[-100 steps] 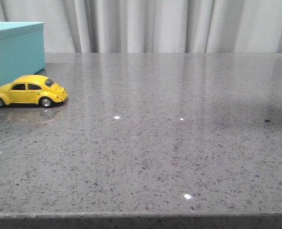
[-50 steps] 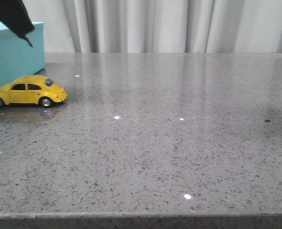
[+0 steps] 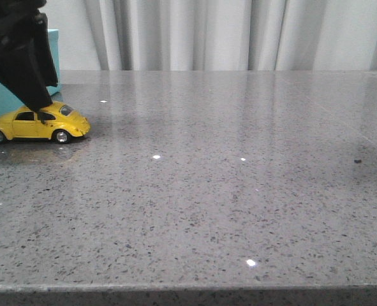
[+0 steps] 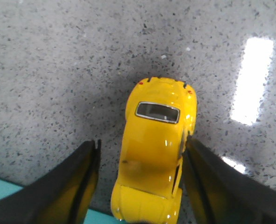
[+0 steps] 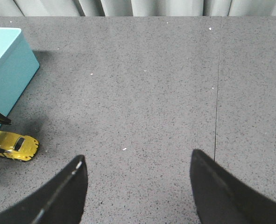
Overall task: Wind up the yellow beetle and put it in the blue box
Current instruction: 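Lower the left gripper onto the beetle and close on it, then lift the beetle with the left gripper over the blue box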
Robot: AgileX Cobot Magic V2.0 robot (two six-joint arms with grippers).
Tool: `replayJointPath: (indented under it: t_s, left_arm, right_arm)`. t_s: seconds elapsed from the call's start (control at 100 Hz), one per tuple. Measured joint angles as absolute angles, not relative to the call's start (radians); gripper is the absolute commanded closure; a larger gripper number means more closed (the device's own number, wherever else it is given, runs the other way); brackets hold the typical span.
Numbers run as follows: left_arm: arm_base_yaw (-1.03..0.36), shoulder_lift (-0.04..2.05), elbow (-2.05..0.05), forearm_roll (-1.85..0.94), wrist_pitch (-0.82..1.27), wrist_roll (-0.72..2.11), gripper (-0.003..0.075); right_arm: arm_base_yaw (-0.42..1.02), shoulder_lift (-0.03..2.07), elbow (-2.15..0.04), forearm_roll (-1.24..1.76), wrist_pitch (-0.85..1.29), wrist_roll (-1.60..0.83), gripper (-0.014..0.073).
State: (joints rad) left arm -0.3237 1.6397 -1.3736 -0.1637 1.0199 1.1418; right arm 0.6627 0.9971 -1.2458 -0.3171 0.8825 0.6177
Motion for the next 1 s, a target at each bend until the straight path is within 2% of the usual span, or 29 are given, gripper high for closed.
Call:
replayJointPath:
  t_s: [0.52,0.83,1.0]
  left_arm:
    - [-0.324,1.706,-1.374,-0.164,1.025,1.149,0.0342]
    - [-0.324,1.706,-1.374,-0.164,1.025,1.15,0.0544]
    - [-0.324,1.706,-1.376,-0.164,1.025,1.15,0.0587]
  right_arm:
    - [0.663,0.997,-1.246,-0.317,0.881,0.614,0.0118]
    - [0.663,0.997,-1.246,-0.317,0.881,0.614,0.0118]
    - [0.663,0.997,-1.246,-0.317,0.881,0.614,0.0118]
